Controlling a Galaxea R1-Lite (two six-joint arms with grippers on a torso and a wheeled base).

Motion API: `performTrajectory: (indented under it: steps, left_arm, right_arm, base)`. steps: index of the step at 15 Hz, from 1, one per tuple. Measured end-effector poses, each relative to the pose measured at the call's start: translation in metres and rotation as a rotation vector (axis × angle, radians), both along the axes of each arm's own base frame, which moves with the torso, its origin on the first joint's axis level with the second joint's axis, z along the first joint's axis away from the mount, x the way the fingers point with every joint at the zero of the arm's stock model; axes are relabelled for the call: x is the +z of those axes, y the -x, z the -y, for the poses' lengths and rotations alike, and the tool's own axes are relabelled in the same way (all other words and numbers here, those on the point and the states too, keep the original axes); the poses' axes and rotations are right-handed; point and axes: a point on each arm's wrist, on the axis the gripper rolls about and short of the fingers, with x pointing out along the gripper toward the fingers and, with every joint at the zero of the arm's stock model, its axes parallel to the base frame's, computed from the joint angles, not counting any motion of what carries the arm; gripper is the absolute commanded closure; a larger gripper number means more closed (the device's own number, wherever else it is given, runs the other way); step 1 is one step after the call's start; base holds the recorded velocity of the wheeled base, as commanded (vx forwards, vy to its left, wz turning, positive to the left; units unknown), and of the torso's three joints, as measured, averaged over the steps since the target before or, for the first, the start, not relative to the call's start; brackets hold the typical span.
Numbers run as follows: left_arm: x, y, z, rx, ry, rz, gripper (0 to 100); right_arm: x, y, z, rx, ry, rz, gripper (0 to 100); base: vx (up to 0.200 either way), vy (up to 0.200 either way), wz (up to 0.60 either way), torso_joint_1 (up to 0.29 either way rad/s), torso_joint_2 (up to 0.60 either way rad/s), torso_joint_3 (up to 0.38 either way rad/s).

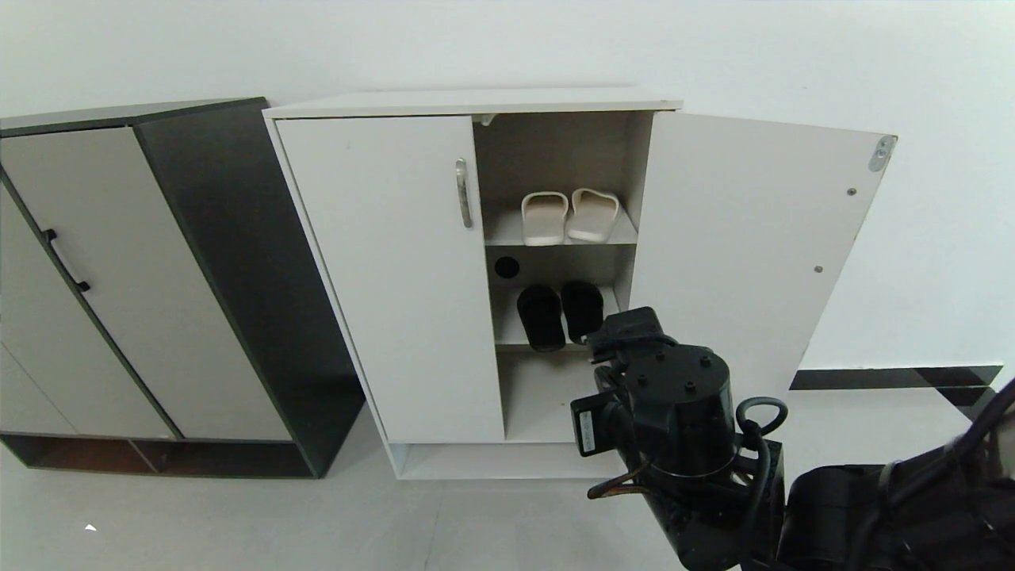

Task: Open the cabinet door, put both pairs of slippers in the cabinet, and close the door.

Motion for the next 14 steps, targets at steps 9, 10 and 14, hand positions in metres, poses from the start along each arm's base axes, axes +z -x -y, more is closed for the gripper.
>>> performTrajectory:
  steps: [9,10,14]
  left_arm:
    - [0.000,0.000,0.000,0.000,0.001,0.000,100]
    - [0.000,0.000,0.000,0.000,0.001,0.000,100]
    - [0.000,0.000,0.000,0.001,0.001,0.000,100]
  right_arm:
    - [-0.008,-0.002,0.003,-0.008,0.027,-0.016,100]
    - [-0.010,-0.003,0.002,-0.012,0.033,-0.019,100]
    - [-0.015,-0.006,0.002,-0.019,0.044,-0.026,100]
  base:
    - [0.000,0.000,0.00,0.000,0.00,0.000]
    - [0.000,0.000,0.00,0.000,0.00,0.000]
    - [0.000,0.000,0.00,0.000,0.00,0.000]
